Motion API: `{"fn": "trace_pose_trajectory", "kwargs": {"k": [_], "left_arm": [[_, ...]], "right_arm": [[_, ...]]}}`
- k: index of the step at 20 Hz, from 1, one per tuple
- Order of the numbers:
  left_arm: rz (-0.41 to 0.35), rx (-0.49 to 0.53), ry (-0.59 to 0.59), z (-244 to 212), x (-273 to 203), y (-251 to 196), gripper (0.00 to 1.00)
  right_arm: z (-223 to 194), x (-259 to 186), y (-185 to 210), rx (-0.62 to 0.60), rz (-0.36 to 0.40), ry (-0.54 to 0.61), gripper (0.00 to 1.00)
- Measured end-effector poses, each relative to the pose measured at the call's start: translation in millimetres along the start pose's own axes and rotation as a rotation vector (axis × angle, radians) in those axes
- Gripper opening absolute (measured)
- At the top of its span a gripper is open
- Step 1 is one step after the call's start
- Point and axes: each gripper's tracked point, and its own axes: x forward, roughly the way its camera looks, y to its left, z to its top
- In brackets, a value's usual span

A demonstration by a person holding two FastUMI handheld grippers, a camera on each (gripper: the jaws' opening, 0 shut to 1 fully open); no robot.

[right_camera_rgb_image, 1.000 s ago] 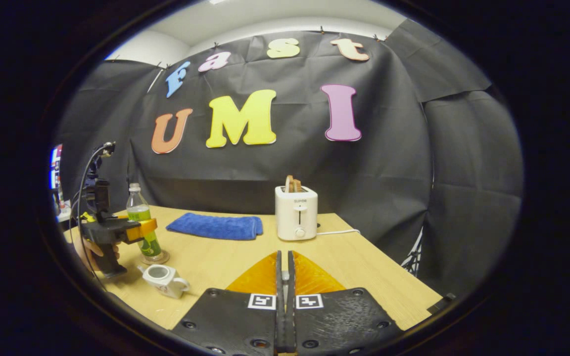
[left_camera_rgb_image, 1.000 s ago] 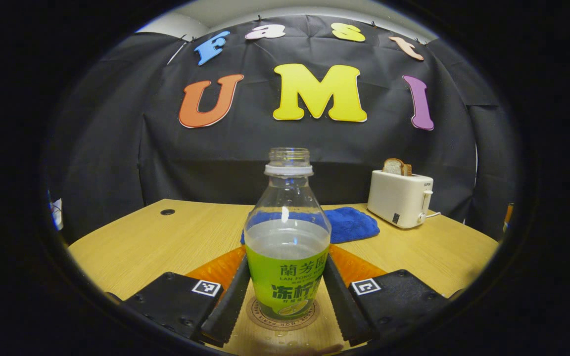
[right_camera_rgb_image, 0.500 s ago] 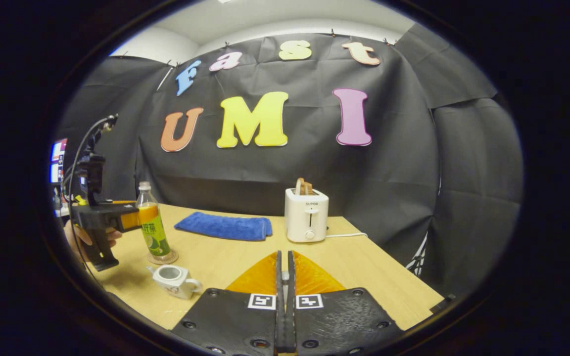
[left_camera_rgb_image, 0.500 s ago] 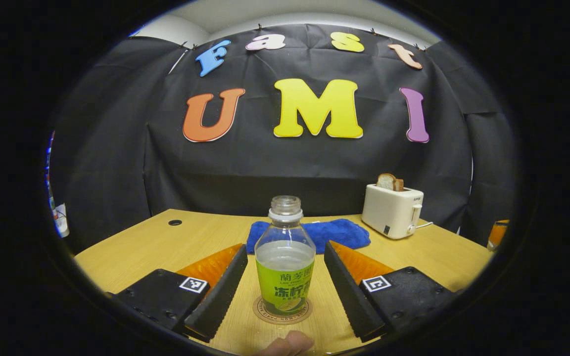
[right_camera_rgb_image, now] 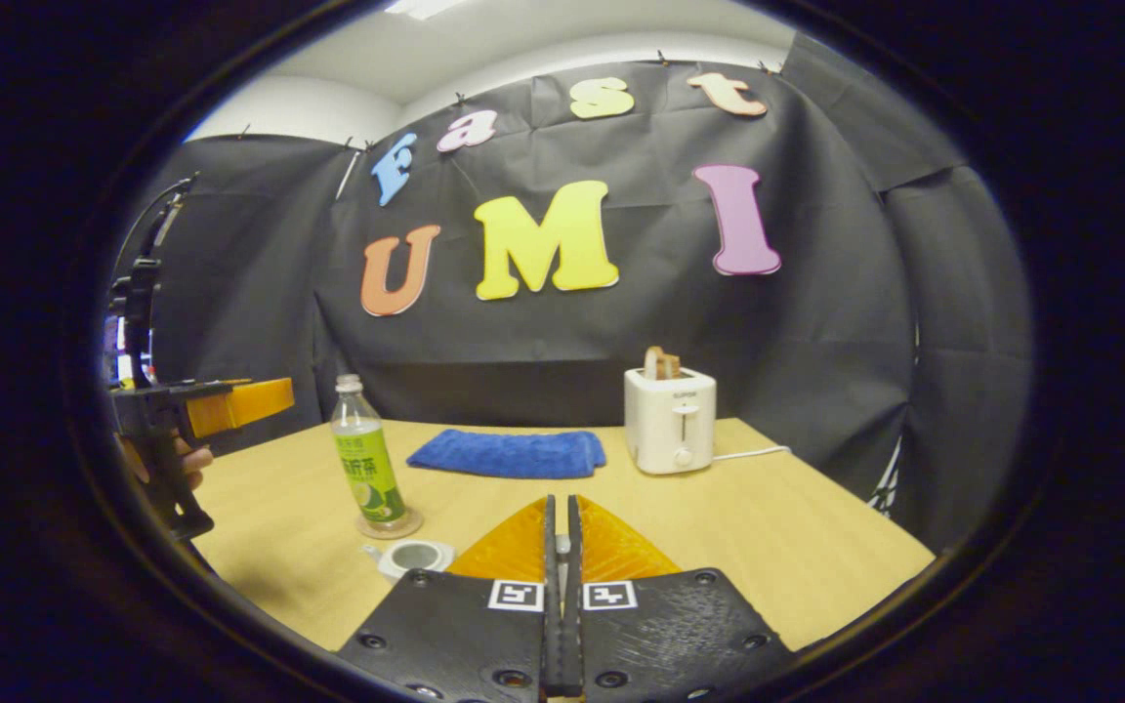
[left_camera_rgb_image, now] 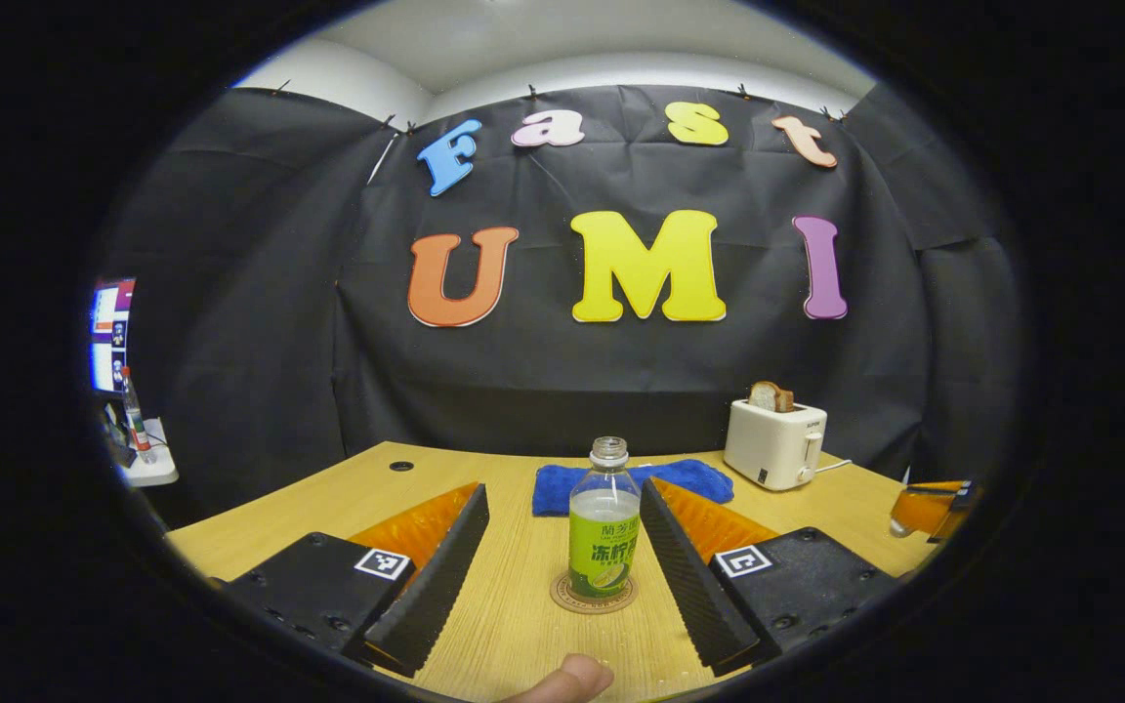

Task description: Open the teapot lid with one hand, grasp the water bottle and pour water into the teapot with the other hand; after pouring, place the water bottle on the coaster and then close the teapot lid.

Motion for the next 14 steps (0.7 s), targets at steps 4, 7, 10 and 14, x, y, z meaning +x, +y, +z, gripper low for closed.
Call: {"fn": "trace_pose_trajectory", "kwargs": {"k": [4, 7, 10, 14], "left_arm": [[0.004, -0.025, -0.017, -2.0, -29.6, 22.2, 0.97], [-0.006, -0.013, -0.007, -7.0, -41.6, 29.7, 0.97], [-0.005, -0.002, -0.002, -2.7, -44.1, 35.6, 0.97], [-0.033, -0.012, -0.016, 4.1, -48.0, 34.2, 0.97]], "right_arm": [[-14.3, 17.6, 32.9, -0.008, 0.082, 0.036, 0.0], [-17.3, 30.0, 52.6, -0.018, 0.108, 0.047, 0.0], [-25.6, 42.0, 72.1, -0.026, 0.128, 0.062, 0.0], [-42.8, 52.0, 95.9, -0.037, 0.159, 0.093, 0.0]]}}
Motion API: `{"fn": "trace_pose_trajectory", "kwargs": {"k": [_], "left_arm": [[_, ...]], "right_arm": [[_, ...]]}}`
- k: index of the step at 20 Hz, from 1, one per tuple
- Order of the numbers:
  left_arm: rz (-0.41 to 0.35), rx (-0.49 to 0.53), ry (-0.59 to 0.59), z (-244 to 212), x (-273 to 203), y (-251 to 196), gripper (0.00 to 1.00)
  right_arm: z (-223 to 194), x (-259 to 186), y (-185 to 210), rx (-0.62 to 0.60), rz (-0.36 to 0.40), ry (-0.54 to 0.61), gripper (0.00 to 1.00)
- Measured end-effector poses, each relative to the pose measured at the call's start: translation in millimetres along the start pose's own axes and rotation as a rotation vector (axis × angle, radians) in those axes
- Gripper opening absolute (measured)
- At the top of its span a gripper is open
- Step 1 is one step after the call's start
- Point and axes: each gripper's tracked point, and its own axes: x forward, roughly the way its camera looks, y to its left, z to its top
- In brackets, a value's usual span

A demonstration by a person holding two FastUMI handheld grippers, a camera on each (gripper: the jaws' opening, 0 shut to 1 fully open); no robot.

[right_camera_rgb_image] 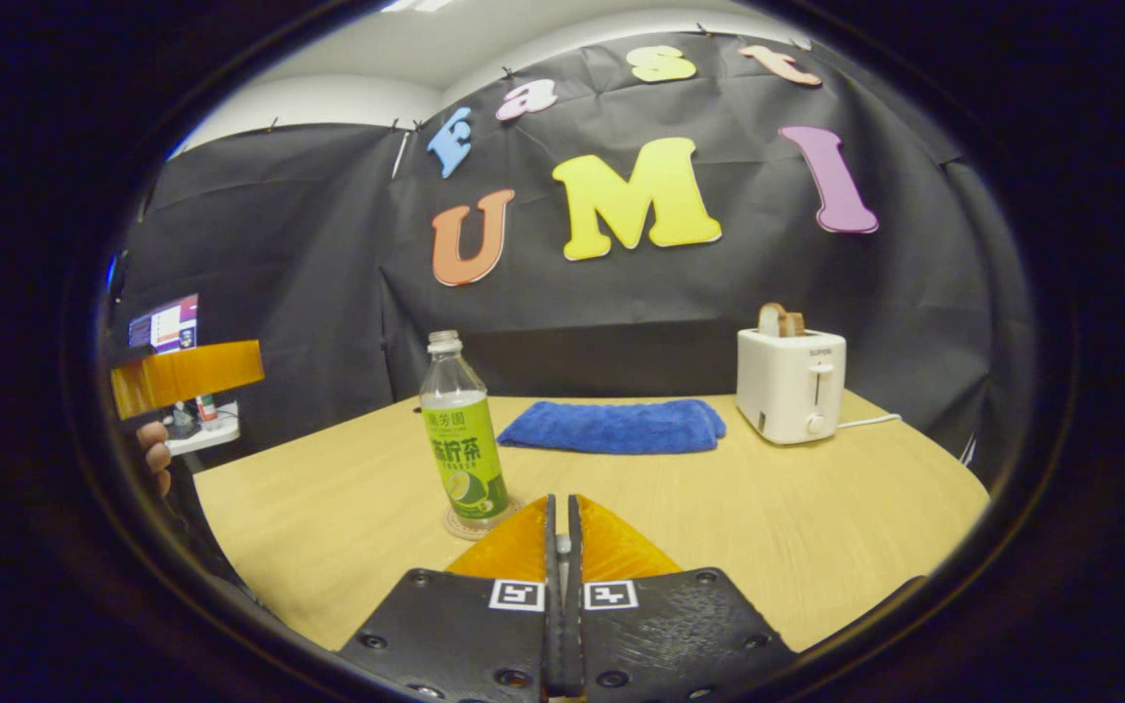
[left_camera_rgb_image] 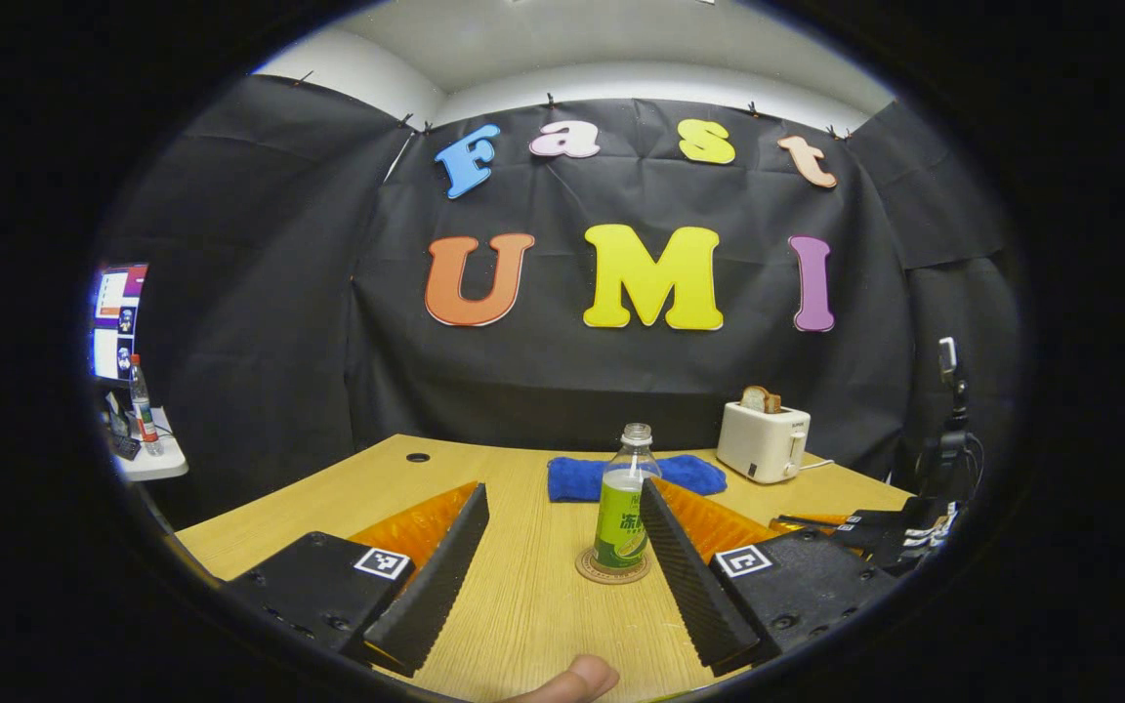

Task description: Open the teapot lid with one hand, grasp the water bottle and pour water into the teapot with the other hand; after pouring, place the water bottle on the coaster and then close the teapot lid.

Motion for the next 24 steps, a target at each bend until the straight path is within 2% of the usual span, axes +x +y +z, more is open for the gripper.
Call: {"fn": "trace_pose_trajectory", "kwargs": {"k": [9, 12, 15, 16, 17, 18, 19, 22, 24], "left_arm": [[-0.021, -0.018, 0.003, 1.6, -2.1, 6.5, 0.97], [-0.019, -0.022, 0.017, -2.7, -0.9, 6.8, 0.97], [-0.023, -0.014, 0.031, -5.4, -0.8, 7.5, 0.97], [-0.022, -0.009, 0.033, -6.1, -2.4, 7.0, 0.97], [-0.023, -0.005, 0.035, -5.1, -3.4, 6.6, 0.97], [-0.024, -0.001, 0.036, -4.5, -4.6, 5.6, 0.97], [-0.027, 0.005, 0.035, -2.3, -6.5, 4.8, 0.97], [-0.025, 0.015, 0.028, 4.2, -14.3, 3.7, 0.97], [-0.025, 0.018, 0.019, 11.6, -21.1, 1.9, 0.97]], "right_arm": [[-10.5, 22.9, 2.4, -0.011, -0.011, 0.015, 0.01], [-15.3, 25.5, 4.0, -0.007, -0.006, 0.028, 0.04], [-3.4, 18.8, -2.2, -0.019, -0.029, -0.001, 0.14], [0.1, 16.5, -1.0, -0.025, -0.034, -0.005, 0.19], [4.0, 12.1, -3.0, -0.032, -0.049, -0.007, 0.33], [9.1, 6.0, -3.6, -0.039, -0.056, -0.012, 0.41], [16.6, -0.3, -3.7, -0.042, -0.067, -0.024, 0.58], [39.8, -25.4, -4.4, -0.054, -0.096, -0.067, 0.71], [55.7, -47.8, -1.1, -0.071, -0.108, -0.096, 0.89]]}}
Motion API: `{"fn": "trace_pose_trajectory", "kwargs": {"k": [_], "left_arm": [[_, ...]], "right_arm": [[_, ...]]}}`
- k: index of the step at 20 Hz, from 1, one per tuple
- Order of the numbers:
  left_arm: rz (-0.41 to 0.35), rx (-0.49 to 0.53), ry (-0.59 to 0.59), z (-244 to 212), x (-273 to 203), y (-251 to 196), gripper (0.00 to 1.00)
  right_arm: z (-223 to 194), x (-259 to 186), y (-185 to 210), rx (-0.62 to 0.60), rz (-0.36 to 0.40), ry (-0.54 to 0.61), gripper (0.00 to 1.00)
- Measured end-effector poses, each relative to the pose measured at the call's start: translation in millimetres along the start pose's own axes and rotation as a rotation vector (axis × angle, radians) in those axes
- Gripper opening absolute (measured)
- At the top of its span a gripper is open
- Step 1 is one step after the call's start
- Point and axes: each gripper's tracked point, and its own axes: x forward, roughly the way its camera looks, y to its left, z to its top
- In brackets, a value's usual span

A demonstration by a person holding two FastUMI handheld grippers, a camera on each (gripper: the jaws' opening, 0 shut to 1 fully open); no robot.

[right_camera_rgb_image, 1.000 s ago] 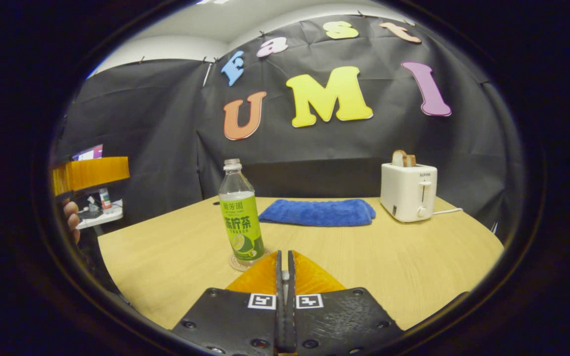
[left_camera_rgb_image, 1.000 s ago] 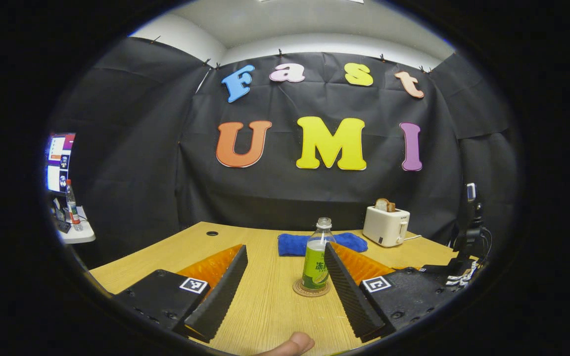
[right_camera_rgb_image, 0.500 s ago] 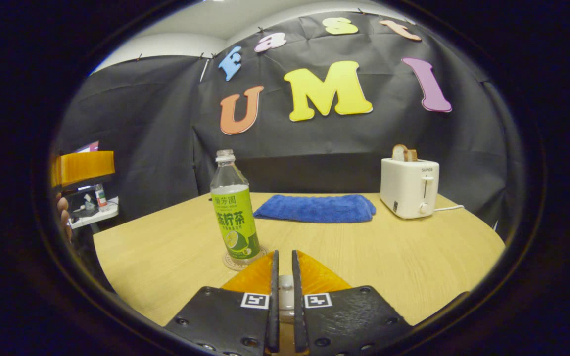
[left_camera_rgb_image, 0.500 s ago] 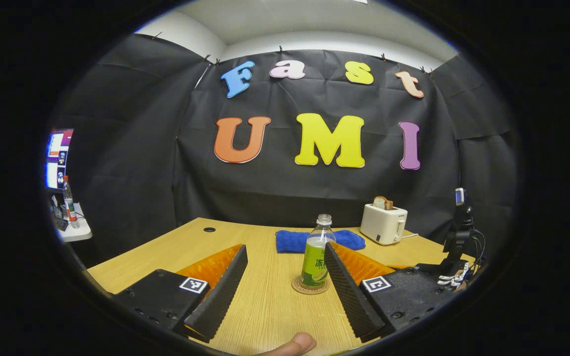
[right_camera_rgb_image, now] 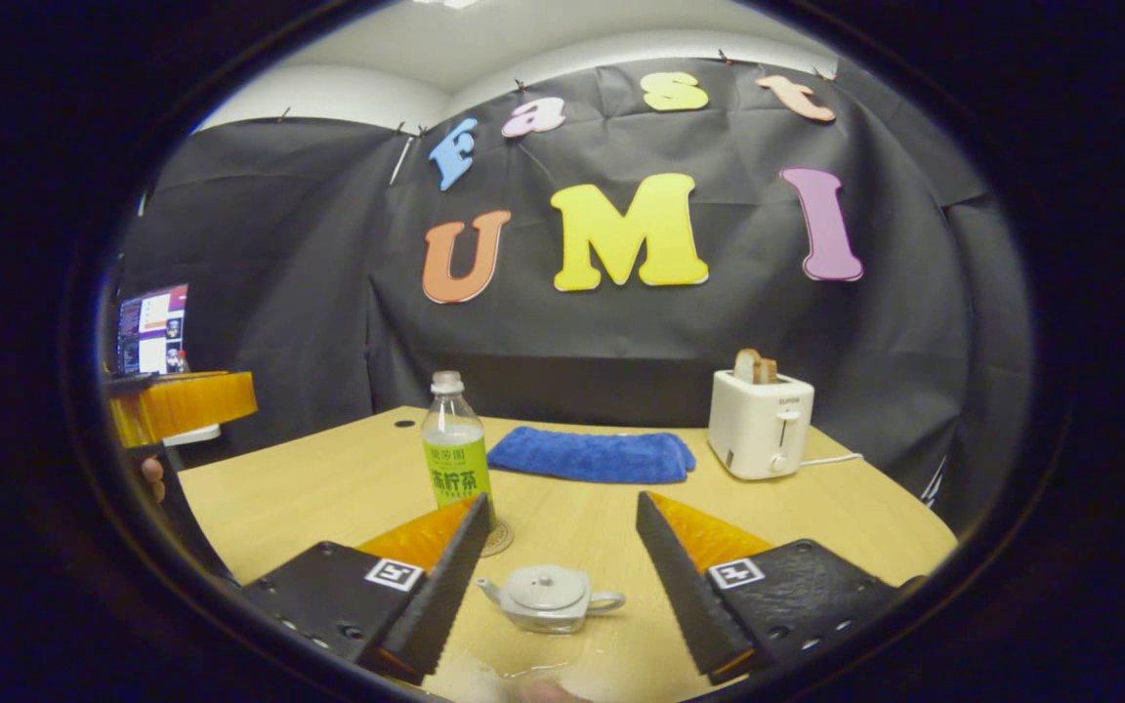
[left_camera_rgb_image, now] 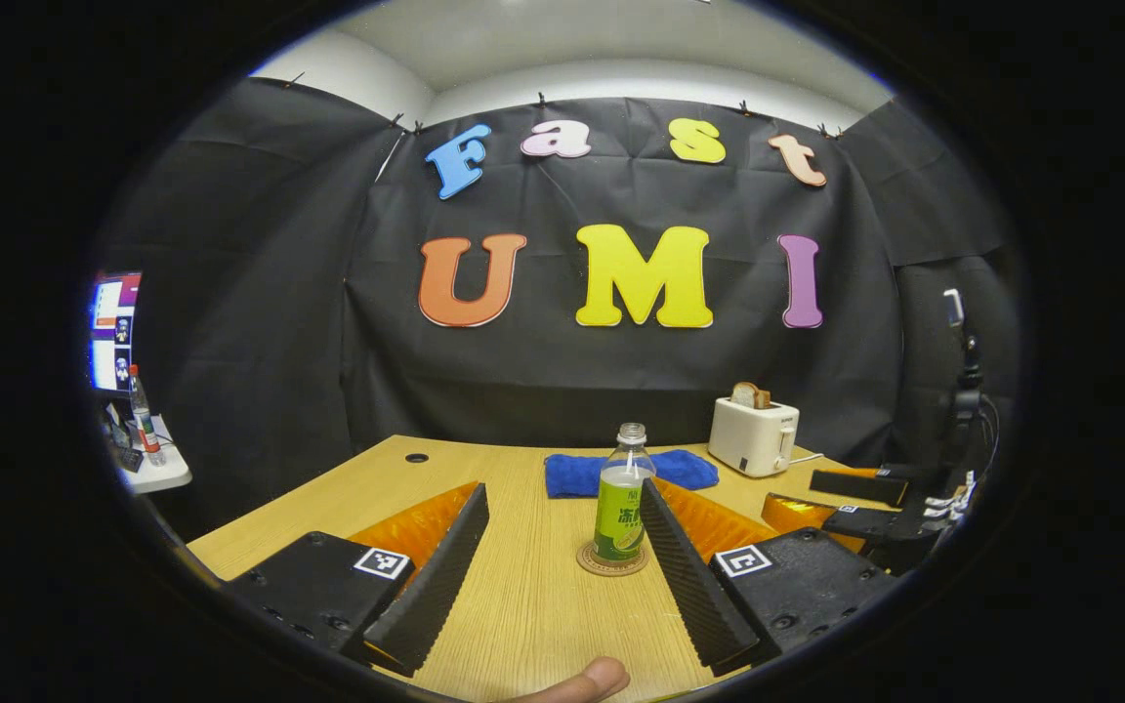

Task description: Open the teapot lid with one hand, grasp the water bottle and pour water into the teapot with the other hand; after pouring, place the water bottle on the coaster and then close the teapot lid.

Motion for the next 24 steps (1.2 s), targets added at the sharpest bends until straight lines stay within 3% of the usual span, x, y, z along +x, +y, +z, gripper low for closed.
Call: {"fn": "trace_pose_trajectory", "kwargs": {"k": [1, 7, 12, 15, 24], "left_arm": [[0.001, 0.004, -0.005, 3.7, -4.5, -0.4, 0.97], [0.007, 0.051, 0.0, 15.4, -28.9, -8.7, 0.97], [0.023, 0.072, -0.007, 19.0, -34.4, -10.6, 0.97], [0.005, 0.074, -0.01, 20.7, -37.7, -17.5, 0.97], [-0.012, 0.063, -0.013, 22.3, -42.7, -26.0, 0.97]], "right_arm": [[9.9, -10.3, -3.2, -0.009, -0.012, -0.019, 0.97], [41.5, -76.7, -34.9, 0.023, -0.117, -0.067, 0.97], [29.6, -103.9, -55.6, 0.049, -0.175, -0.048, 0.97], [27.6, -110.3, -58.9, 0.094, -0.166, -0.053, 0.98], [39.2, -122.6, -68.4, 0.051, -0.187, -0.074, 0.98]]}}
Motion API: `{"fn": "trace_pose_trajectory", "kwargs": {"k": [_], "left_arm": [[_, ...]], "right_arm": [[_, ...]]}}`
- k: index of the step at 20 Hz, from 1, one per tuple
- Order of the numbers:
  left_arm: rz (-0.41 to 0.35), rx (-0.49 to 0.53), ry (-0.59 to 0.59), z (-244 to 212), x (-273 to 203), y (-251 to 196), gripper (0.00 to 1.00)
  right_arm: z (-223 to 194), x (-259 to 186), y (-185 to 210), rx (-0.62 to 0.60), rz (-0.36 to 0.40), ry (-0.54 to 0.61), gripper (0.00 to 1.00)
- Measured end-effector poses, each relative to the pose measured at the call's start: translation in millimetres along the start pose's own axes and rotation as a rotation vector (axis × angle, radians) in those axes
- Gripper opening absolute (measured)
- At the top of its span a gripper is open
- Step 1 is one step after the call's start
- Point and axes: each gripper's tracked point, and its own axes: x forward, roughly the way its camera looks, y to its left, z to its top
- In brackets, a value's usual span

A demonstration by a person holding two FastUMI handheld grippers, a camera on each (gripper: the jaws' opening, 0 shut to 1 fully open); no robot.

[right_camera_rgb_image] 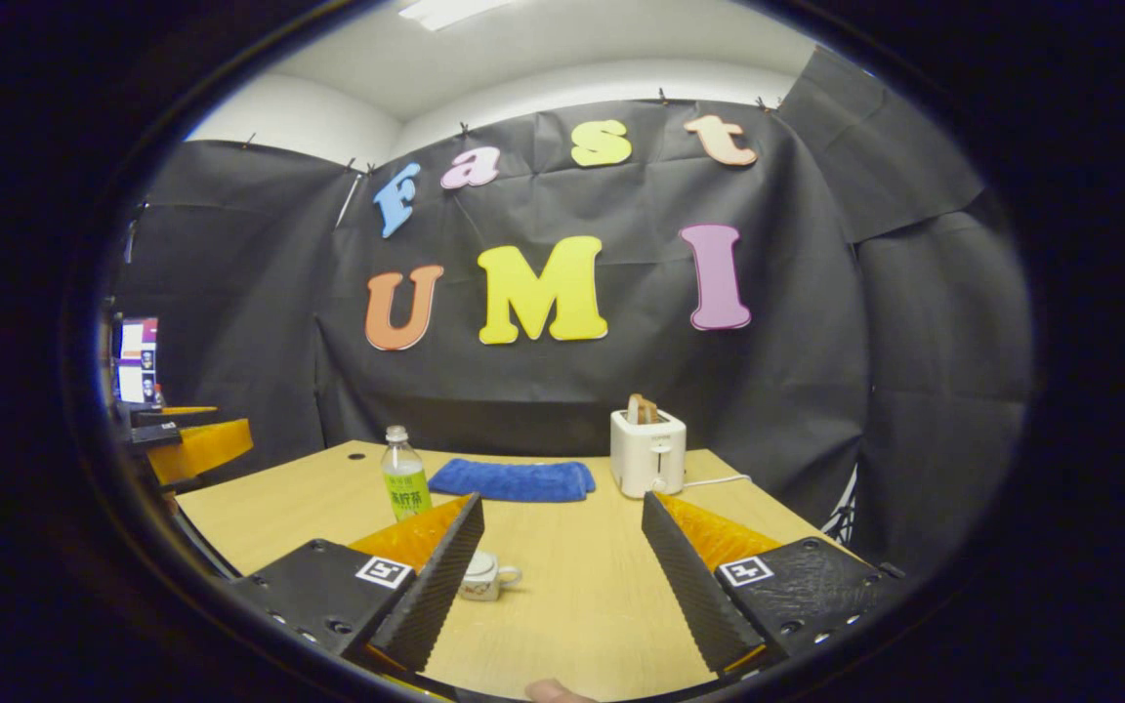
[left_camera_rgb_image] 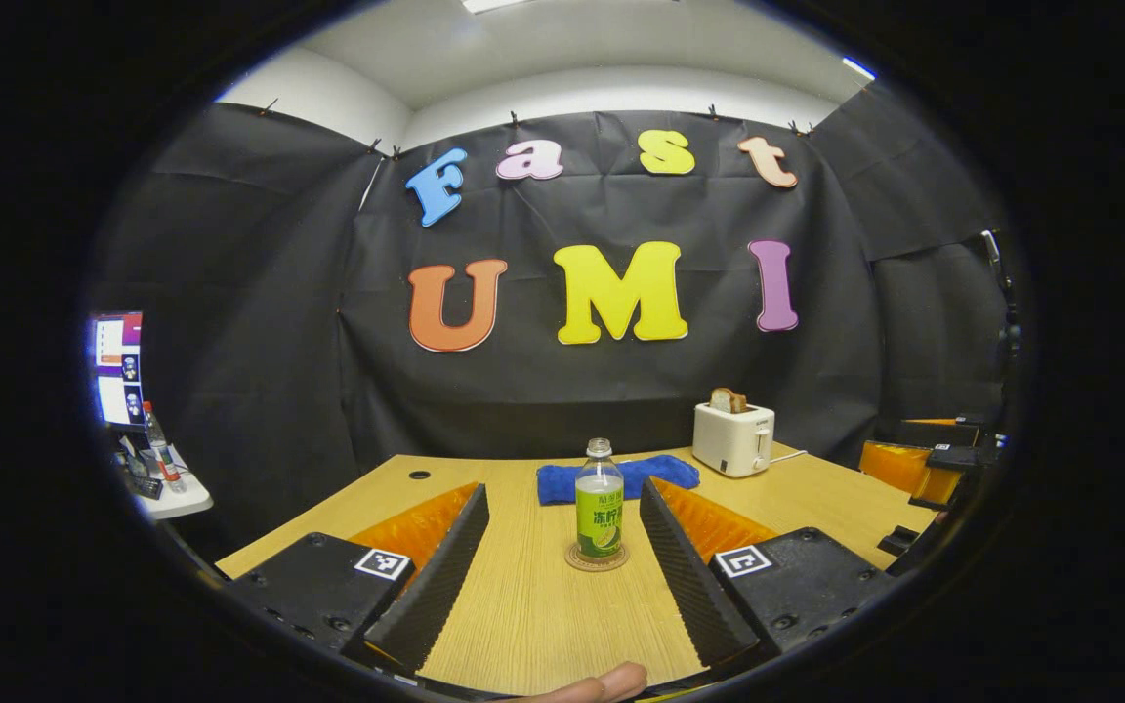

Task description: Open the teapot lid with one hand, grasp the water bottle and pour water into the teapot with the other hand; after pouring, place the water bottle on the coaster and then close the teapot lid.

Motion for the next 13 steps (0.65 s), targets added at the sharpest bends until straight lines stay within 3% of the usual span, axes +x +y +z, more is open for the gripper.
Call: {"fn": "trace_pose_trajectory", "kwargs": {"k": [13], "left_arm": [[0.049, -0.03, -0.004, 3.5, 1.5, 26.9, 0.97]], "right_arm": [[9.2, -1.1, 19.7, -0.02, 0.037, 0.004, 0.98]]}}
